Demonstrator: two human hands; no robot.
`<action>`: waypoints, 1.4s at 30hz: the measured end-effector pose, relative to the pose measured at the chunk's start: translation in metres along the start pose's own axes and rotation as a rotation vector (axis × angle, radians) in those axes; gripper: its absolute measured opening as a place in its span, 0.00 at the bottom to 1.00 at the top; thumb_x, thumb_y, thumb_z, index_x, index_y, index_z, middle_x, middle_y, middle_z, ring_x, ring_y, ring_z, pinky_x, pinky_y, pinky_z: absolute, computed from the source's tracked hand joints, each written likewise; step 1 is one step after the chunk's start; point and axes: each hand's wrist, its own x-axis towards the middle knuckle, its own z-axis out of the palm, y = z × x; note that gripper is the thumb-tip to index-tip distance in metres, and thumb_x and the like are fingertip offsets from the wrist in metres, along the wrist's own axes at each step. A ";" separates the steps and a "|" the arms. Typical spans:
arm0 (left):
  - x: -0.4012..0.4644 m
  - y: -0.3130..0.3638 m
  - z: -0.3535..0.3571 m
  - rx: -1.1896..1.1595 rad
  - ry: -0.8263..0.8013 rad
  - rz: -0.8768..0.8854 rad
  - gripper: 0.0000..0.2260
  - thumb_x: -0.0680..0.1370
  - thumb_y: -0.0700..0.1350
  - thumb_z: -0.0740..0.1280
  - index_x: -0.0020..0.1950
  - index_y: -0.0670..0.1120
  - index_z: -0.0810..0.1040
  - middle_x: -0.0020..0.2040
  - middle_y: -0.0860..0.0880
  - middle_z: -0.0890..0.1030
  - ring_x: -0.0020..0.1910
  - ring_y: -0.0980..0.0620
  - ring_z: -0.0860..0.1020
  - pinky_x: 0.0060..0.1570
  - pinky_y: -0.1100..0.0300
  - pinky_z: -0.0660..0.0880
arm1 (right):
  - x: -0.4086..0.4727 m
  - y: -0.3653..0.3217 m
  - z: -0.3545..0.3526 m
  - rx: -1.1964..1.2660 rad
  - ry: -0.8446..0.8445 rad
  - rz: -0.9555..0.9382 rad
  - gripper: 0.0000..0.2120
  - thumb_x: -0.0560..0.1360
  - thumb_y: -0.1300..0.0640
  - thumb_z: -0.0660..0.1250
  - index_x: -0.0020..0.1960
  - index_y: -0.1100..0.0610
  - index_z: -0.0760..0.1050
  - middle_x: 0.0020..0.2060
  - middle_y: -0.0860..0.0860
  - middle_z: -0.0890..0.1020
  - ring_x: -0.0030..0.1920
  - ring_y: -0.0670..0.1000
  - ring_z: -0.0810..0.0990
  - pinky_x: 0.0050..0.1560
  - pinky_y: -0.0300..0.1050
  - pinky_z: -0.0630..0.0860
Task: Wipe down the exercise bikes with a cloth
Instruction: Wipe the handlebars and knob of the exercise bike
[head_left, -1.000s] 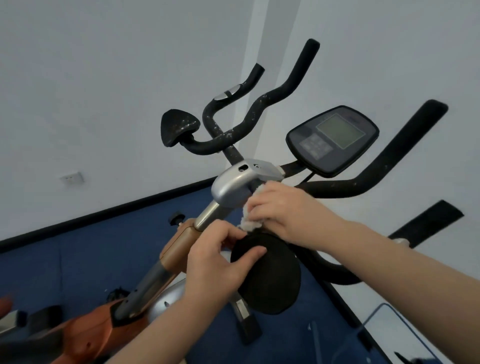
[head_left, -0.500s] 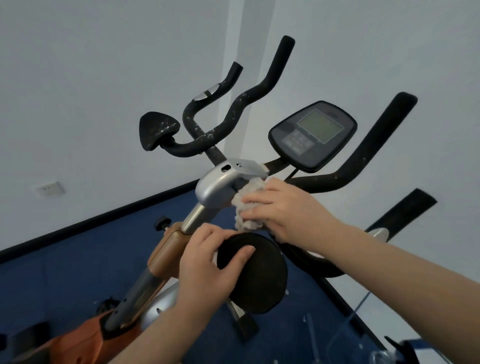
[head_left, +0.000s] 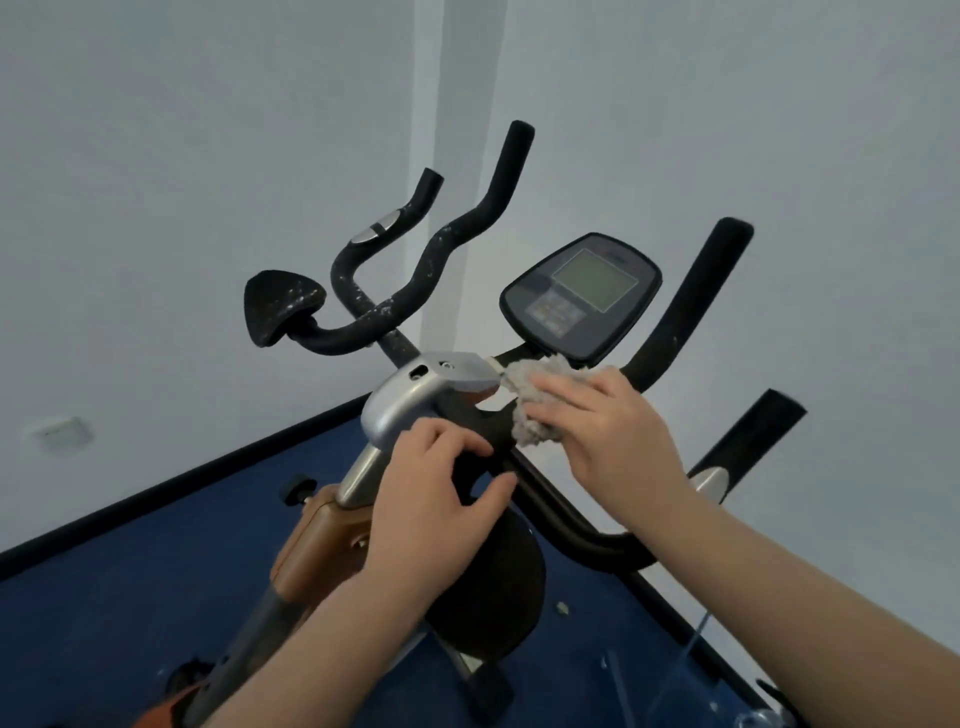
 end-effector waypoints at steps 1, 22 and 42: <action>0.000 -0.001 0.002 0.001 0.001 -0.010 0.12 0.69 0.56 0.67 0.50 0.56 0.76 0.50 0.59 0.72 0.53 0.59 0.71 0.51 0.70 0.65 | -0.002 0.008 -0.006 -0.025 0.024 0.069 0.13 0.69 0.67 0.71 0.50 0.55 0.83 0.53 0.49 0.84 0.41 0.57 0.76 0.39 0.46 0.76; 0.039 0.020 0.021 0.185 -0.170 0.177 0.22 0.74 0.50 0.66 0.67 0.56 0.67 0.62 0.61 0.70 0.59 0.65 0.63 0.55 0.67 0.65 | 0.022 0.054 -0.037 -0.028 0.204 0.600 0.16 0.74 0.65 0.64 0.60 0.56 0.76 0.54 0.51 0.78 0.51 0.53 0.73 0.44 0.45 0.73; 0.064 0.037 0.042 0.099 -0.158 0.205 0.21 0.75 0.49 0.67 0.68 0.53 0.70 0.61 0.57 0.73 0.60 0.56 0.70 0.57 0.61 0.68 | 0.000 0.040 -0.056 0.158 0.130 0.743 0.10 0.75 0.59 0.63 0.49 0.48 0.81 0.44 0.49 0.80 0.44 0.50 0.80 0.45 0.45 0.77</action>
